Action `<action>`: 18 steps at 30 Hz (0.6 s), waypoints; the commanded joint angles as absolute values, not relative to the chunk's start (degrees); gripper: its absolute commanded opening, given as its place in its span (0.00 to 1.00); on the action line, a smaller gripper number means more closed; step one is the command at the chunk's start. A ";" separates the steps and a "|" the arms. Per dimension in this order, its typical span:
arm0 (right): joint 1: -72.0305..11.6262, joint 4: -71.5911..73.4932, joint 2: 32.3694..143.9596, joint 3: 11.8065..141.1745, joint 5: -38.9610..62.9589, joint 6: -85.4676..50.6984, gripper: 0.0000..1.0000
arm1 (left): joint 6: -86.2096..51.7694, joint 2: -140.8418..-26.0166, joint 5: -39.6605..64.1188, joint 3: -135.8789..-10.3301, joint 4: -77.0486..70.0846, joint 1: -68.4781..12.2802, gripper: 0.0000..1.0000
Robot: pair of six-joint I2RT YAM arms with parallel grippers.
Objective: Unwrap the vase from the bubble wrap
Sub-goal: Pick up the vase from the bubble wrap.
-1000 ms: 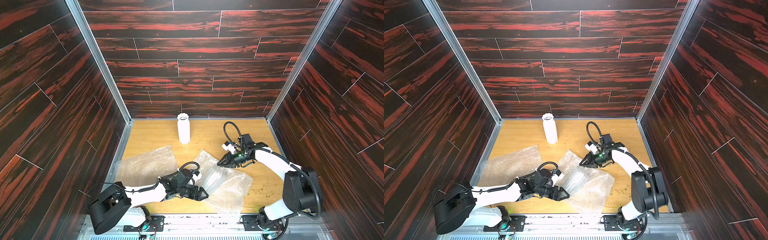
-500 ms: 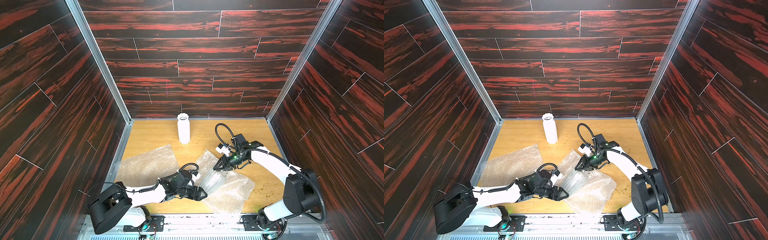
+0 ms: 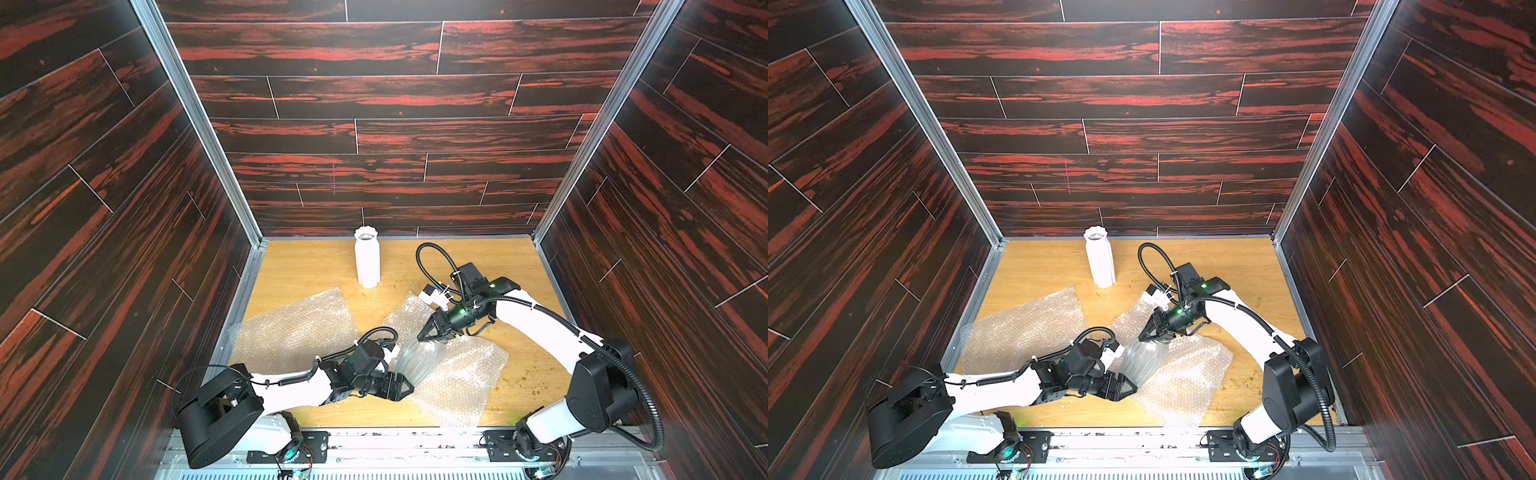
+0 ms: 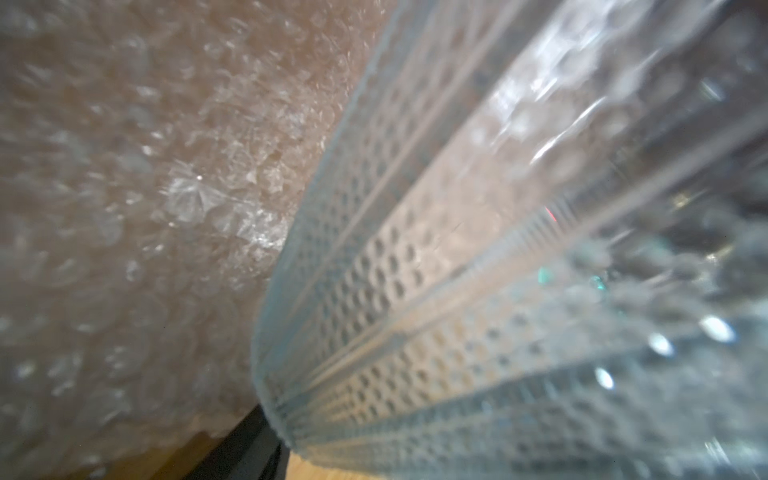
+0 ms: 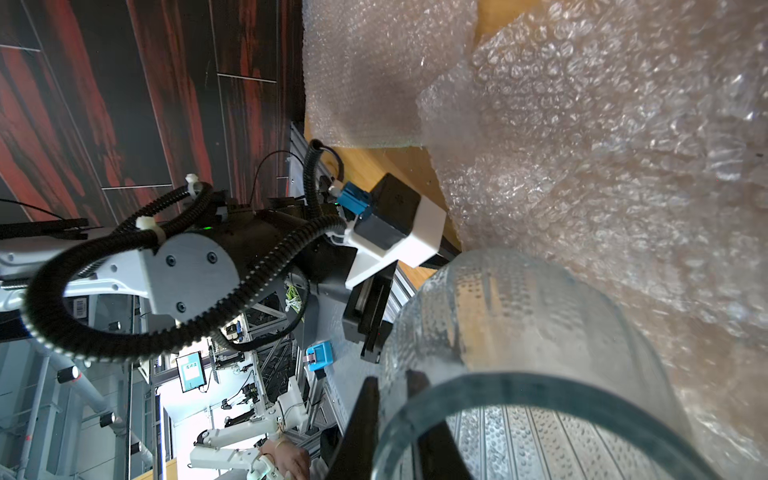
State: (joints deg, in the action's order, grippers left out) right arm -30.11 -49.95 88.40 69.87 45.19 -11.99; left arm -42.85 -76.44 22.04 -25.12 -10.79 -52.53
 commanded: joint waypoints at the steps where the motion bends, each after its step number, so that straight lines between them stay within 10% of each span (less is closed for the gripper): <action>1: -30.16 -53.17 89.81 73.50 42.03 -9.28 0.00 | -42.05 -75.21 18.78 -26.39 -11.13 -52.38 0.81; 18: -30.14 -56.39 89.42 89.19 24.01 -7.44 0.00 | -39.14 -71.17 8.08 -28.48 -3.21 -52.31 0.82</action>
State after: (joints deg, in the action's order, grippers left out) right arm -30.11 -57.14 88.86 84.23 25.52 -9.58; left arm -40.05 -73.25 11.77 -27.27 -5.56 -52.51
